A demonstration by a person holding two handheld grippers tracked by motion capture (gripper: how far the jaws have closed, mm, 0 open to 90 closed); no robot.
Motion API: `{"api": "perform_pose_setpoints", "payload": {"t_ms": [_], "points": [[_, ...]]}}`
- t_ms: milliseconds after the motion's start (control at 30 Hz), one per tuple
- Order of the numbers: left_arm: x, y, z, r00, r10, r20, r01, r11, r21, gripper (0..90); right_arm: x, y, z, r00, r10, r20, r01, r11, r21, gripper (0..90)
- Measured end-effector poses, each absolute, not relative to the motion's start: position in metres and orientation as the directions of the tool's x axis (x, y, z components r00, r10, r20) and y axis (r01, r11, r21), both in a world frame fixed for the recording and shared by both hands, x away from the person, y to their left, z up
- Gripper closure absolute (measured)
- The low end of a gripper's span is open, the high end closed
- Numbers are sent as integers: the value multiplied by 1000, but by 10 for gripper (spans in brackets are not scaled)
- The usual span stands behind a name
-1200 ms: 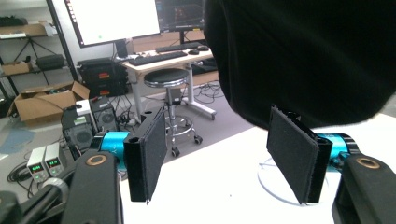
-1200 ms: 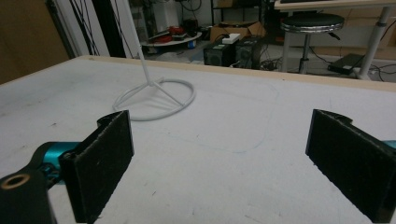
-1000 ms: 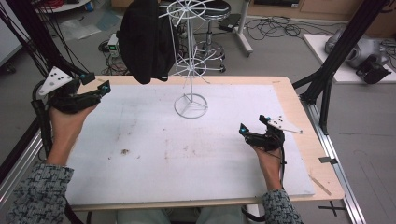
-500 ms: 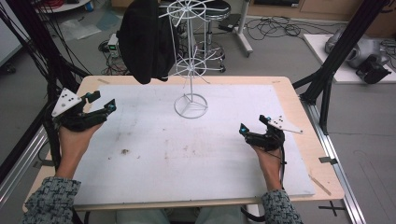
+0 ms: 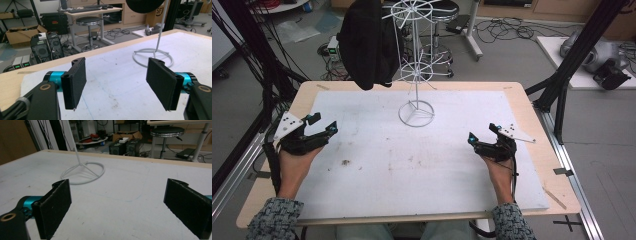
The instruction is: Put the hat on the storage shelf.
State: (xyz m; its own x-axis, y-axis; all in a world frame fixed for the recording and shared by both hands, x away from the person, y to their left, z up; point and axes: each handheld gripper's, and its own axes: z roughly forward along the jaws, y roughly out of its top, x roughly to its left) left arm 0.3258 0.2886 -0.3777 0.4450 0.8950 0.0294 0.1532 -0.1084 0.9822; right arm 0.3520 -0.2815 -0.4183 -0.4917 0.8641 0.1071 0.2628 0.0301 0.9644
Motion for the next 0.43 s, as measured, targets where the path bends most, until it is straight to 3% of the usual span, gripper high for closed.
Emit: {"api": "perform_pose_setpoints", "payload": {"t_ms": [433], "points": [[325,289,-391,440,897,33,175,-123,977,323,352,-280,-418,-495,862,108,268,33,963,68]]}}
